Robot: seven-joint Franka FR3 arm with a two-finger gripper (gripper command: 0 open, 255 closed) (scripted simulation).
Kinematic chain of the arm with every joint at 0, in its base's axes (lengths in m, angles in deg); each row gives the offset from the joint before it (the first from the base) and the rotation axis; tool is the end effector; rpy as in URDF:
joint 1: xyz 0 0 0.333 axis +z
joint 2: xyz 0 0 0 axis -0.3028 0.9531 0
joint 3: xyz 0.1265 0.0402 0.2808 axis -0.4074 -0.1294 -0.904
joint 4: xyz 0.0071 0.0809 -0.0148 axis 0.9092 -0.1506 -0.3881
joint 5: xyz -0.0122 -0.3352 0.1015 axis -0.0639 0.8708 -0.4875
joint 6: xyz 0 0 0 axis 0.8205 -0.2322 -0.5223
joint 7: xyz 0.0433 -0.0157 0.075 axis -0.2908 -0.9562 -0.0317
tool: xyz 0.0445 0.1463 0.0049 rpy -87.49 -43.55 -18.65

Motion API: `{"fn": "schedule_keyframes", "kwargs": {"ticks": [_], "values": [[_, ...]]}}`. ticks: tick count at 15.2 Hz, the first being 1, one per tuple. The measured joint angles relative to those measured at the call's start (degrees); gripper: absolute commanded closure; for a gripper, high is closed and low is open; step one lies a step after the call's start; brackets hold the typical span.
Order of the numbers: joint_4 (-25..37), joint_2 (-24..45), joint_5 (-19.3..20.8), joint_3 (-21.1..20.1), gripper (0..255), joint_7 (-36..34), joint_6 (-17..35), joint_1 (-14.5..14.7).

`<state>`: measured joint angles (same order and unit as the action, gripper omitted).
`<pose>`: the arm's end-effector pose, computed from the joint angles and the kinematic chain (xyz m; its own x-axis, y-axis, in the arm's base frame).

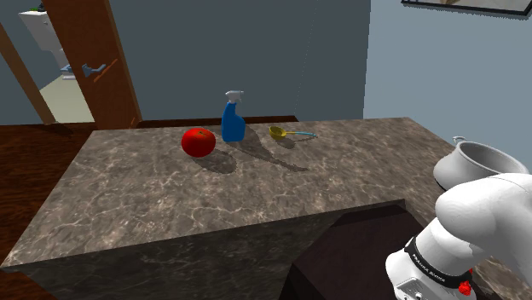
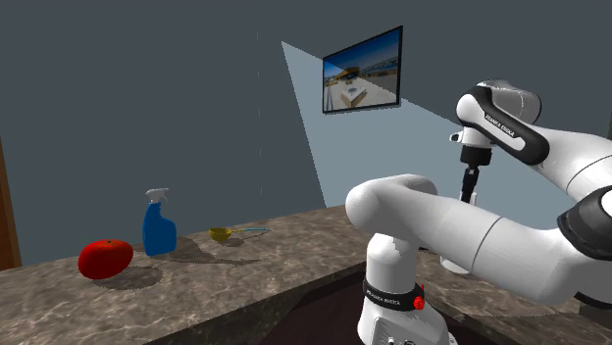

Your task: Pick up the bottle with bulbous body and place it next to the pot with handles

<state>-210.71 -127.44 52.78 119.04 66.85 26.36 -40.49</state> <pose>-0.1756 -0.2923 0.3761 0.9906 -0.0820 0.1099 -0.0853 -0.9960 0.0257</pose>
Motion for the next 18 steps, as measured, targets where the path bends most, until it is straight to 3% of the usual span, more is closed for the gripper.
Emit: {"fn": "schedule_keyframes", "kwargs": {"ticks": [5,6,12,18], "values": [[-0.2,-0.1,0.2,0.4,255,0.2,0.3,-0.3],[-0.2,-0.1,0.2,0.4,0,0.2,0.3,-0.3],[-0.2,-0.1,0.2,0.4,0,0.2,0.3,-0.3],[5.6,4.5,-4.6,-4.9,0,0.1,-1.7,2.4]]}}
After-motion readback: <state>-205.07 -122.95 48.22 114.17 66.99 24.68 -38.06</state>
